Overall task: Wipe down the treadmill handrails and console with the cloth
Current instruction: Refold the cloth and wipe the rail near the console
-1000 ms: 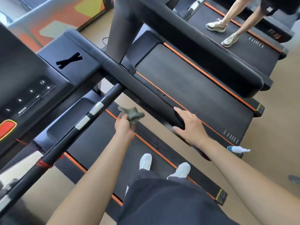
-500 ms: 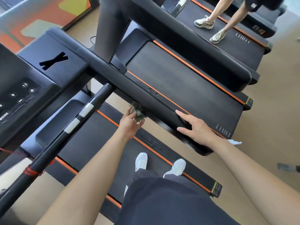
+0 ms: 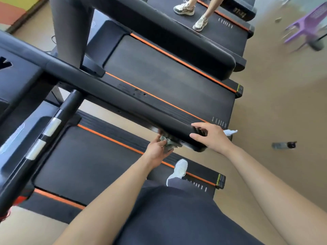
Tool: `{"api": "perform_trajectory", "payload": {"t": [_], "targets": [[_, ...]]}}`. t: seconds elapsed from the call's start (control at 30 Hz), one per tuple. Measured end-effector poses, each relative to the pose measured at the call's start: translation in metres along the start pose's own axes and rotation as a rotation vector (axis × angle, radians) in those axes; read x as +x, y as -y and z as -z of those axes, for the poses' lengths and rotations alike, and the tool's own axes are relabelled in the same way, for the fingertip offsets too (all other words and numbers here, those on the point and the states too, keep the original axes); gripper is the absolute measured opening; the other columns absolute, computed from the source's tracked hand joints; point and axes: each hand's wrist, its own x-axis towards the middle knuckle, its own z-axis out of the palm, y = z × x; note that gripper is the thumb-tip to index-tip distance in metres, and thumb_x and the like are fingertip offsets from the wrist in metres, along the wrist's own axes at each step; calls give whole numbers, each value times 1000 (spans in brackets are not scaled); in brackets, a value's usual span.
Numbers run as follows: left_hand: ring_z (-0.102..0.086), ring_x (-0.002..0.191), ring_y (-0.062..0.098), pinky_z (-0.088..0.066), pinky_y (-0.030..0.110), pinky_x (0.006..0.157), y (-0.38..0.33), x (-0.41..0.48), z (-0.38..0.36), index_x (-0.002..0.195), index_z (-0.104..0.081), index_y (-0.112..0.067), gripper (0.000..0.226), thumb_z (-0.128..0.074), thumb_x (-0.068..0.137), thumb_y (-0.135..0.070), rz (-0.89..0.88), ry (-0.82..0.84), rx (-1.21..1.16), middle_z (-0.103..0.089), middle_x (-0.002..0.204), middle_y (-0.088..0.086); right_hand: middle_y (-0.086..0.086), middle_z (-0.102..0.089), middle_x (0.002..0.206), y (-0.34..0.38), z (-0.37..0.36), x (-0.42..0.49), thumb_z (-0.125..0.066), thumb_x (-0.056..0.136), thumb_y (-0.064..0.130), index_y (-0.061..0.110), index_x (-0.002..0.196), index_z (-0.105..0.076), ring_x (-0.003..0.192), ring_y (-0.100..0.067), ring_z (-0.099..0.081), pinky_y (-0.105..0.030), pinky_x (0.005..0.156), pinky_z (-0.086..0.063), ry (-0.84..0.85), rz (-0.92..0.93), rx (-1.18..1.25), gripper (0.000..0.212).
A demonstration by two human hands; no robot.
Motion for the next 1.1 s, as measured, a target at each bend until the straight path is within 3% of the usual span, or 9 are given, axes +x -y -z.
{"api": "perform_trajectory", "payload": {"t": [0.27, 0.37, 0.47, 0.57, 0.67, 0.77, 0.87, 0.97, 1.1], "targets": [[-72, 96, 27, -55, 45, 94, 49, -8, -57, 113, -61, -14, 30, -38, 105, 3, 147, 61, 134, -74, 108, 11, 18, -63, 133, -31, -7, -27, -70, 77, 57, 48, 132, -59, 124, -4, -57, -36, 110, -45, -28, -88, 232, 57], [-70, 99, 29, -57, 35, 76, 49, -16, -57, 115, -62, -9, 24, -43, 104, 1, 125, -13, 114, -72, 111, 13, 16, -61, 135, -34, -8, -28, -74, 87, 37, 41, 136, -59, 123, -3, -55, -15, 102, -41, -32, -67, 233, 51], [-72, 87, 22, -57, 31, 71, 43, -34, -58, 119, -64, -2, 23, -48, 103, -1, 84, -47, 87, -74, 104, 13, 19, -56, 135, -41, -8, -31, -73, 91, 23, 32, 139, -59, 122, 6, -49, 3, 93, -31, -31, -23, 290, 51], [-72, 85, 19, -58, 29, 72, 41, -60, -80, 120, -66, 1, 24, -51, 103, -7, 38, -6, 115, -74, 106, 14, 28, -55, 133, -53, -5, -34, -71, 91, 20, 36, 135, -61, 117, 6, -56, -12, 103, -41, 5, 20, 369, 48], [-71, 86, 19, -55, 32, 83, 49, -81, -116, 114, -70, -2, 26, -48, 105, -15, -9, 45, 171, -73, 103, 11, 17, -69, 121, -68, 8, -42, -69, 93, 21, 36, 118, -71, 112, 0, -64, -30, 104, -49, 18, 59, 540, 29], [-68, 84, 19, -49, 36, 86, 59, -90, -158, 109, -72, -7, 29, -47, 106, -21, -65, 59, 183, -71, 101, 10, 6, -75, 111, -85, 38, -56, -66, 95, 21, 25, 114, -74, 106, -11, -68, -29, 92, -55, 74, 99, 754, 21], [-68, 87, 22, -53, 34, 81, 69, -82, -195, 117, -69, -5, 32, -52, 101, -27, -80, 17, 89, -70, 106, 12, -4, -73, 116, -121, 68, -67, -55, 80, 6, 13, 118, -72, 109, -19, -67, -33, 92, -55, 164, 144, 923, 42], [-65, 92, 24, -56, 33, 80, 76, -73, -226, 125, -63, -1, 40, -56, 92, -22, -96, 23, 21, -67, 111, 15, -7, -71, 117, -158, 88, -70, -44, 68, -8, 10, 119, -70, 106, -25, -67, -36, 91, -57, 133, 191, 938, 59], [-62, 85, 22, -57, 30, 74, 91, -56, -266, 119, -64, -6, 42, -51, 80, -6, -74, 26, -30, -66, 106, 14, -1, -76, 102, -192, 113, -63, -66, 84, -13, 13, 105, -76, 92, -14, -70, -23, 86, -54, -16, 233, 803, 34]]}}
